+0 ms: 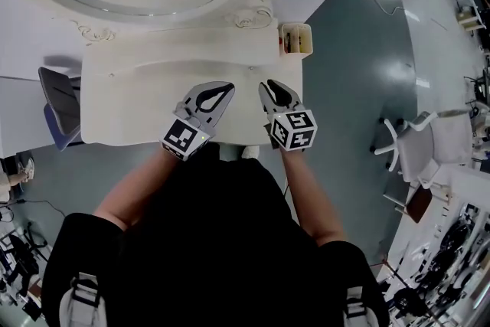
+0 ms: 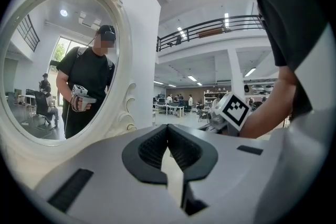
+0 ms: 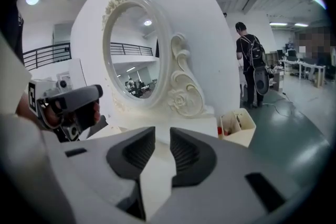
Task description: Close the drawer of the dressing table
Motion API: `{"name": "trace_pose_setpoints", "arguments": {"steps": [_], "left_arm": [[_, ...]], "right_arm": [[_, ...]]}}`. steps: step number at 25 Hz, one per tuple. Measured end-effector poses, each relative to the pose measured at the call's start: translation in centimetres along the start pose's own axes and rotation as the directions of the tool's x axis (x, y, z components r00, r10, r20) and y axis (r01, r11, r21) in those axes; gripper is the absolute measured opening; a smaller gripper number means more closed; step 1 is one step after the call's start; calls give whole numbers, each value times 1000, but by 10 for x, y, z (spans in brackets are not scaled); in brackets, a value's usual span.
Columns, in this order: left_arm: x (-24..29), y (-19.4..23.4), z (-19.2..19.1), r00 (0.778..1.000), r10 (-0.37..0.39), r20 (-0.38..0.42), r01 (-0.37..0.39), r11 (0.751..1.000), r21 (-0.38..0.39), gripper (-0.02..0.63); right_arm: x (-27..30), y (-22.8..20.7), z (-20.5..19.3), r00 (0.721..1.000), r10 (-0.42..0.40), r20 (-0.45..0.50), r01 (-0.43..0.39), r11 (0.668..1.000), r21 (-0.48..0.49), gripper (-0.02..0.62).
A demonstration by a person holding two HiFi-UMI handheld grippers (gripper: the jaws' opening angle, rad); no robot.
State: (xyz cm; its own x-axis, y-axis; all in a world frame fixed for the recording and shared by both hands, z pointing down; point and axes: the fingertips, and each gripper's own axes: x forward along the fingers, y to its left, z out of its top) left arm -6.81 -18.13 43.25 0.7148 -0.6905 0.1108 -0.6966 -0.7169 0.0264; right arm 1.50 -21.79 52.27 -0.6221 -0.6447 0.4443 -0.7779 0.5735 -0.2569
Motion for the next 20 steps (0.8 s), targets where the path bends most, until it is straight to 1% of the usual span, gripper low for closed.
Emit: {"name": "trace_pose_setpoints", "arguments": {"steps": [3, 7, 9, 13, 15, 17, 20], "left_arm": [[-1, -3, 11, 1000, 5, 12, -5, 1000, 5, -6], [-2, -5, 25, 999, 19, 27, -19, 1000, -4, -6], [-3, -5, 30, 999, 28, 26, -28, 1000, -6, -6], [-4, -5, 49, 999, 42, 28, -41, 999, -29, -6], [-6, -8, 56, 999, 34, 41, -33, 999, -23, -6], [-8, -11, 63, 998, 32, 52, -31, 999, -22, -6], [-9, -16, 70, 998, 34, 58, -33, 999, -20, -6]], "right_arm": [[-18, 15, 27, 997, 39, 67, -37, 999, -28, 76], [-39, 31, 59, 985, 88, 150, -83, 996, -39, 41], [-49, 39, 73, 977, 103, 184, -91, 993, -75, 34], [-68, 55, 92, 967, 129, 220, -86, 977, -195, 24], [-76, 63, 99, 962, 146, 232, -89, 967, -240, 20], [-83, 70, 104, 956, 164, 244, -97, 960, -264, 18], [-91, 76, 112, 947, 188, 260, -114, 955, -275, 18]]}}
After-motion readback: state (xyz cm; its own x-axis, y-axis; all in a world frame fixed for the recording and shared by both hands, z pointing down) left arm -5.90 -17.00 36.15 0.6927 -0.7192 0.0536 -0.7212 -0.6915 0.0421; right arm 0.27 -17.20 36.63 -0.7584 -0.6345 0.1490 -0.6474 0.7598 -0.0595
